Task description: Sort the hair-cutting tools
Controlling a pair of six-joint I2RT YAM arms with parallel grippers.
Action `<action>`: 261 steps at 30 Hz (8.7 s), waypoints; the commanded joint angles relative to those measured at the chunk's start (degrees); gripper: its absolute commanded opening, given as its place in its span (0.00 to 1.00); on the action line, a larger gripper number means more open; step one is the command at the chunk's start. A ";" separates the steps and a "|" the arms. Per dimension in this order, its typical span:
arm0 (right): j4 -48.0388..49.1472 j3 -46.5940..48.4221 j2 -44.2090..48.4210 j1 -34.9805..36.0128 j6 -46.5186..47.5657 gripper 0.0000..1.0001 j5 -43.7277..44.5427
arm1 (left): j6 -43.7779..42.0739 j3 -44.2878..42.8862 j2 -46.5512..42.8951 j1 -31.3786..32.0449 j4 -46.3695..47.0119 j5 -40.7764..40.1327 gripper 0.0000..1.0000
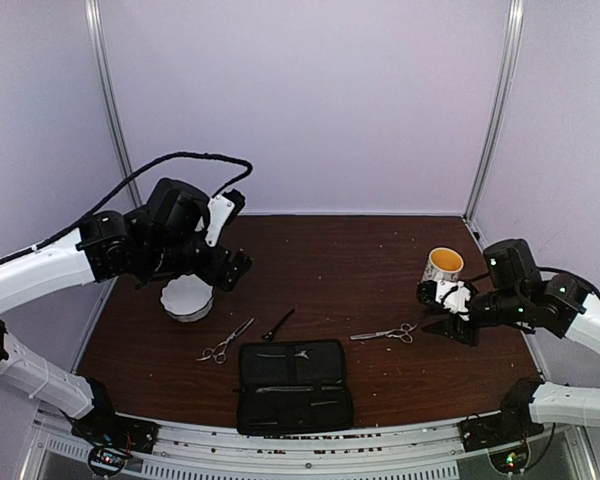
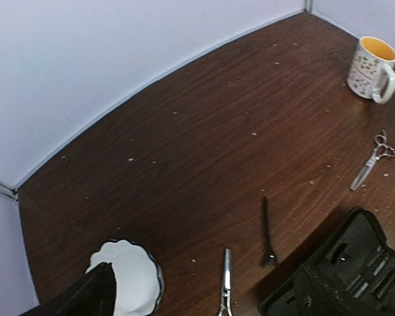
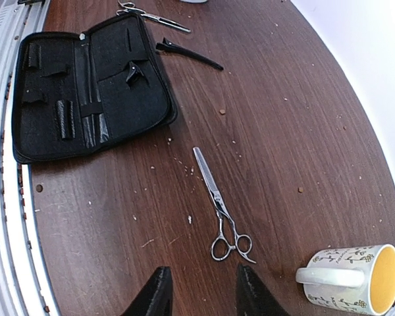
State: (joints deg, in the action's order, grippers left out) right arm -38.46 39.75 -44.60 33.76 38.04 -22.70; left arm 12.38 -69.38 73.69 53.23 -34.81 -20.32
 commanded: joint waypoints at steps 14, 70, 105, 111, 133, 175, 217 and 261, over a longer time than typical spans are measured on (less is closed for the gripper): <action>-1.30 9.29 -23.08 20.50 2.30 0.25 -1.10 | -0.98 -6.10 15.36 -10.27 -4.46 -9.10 0.90; -7.15 12.48 -46.40 33.86 19.28 0.00 6.46 | 1.71 -4.21 25.99 -10.43 0.18 19.01 0.69; -8.30 3.51 -21.36 20.23 11.89 0.44 10.93 | -0.16 -20.45 44.47 -9.37 -12.95 29.36 0.32; -4.28 2.12 -18.87 11.64 9.26 0.44 9.12 | 0.71 -20.94 45.44 -7.60 -13.00 29.37 0.39; 6.06 -1.49 -17.79 4.30 1.42 0.41 7.15 | 1.49 -23.41 50.33 -6.04 -14.63 25.40 0.05; 2.91 12.32 -38.40 4.30 -13.18 0.47 -3.00 | -12.92 -38.92 47.60 18.13 -43.33 7.90 0.00; -2.18 12.01 -45.75 4.33 -9.13 0.47 -7.71 | -6.88 -44.43 58.14 19.54 -43.46 8.48 0.00; -1.50 10.36 -39.29 3.58 -9.54 0.47 -5.29 | -16.07 -36.50 57.00 15.86 -5.25 18.21 0.00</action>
State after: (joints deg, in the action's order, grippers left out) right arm -40.49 50.98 -86.41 37.50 28.16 -29.28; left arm -1.93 -106.10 130.76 69.65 -50.37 -4.82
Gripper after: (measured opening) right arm 0.468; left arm 0.029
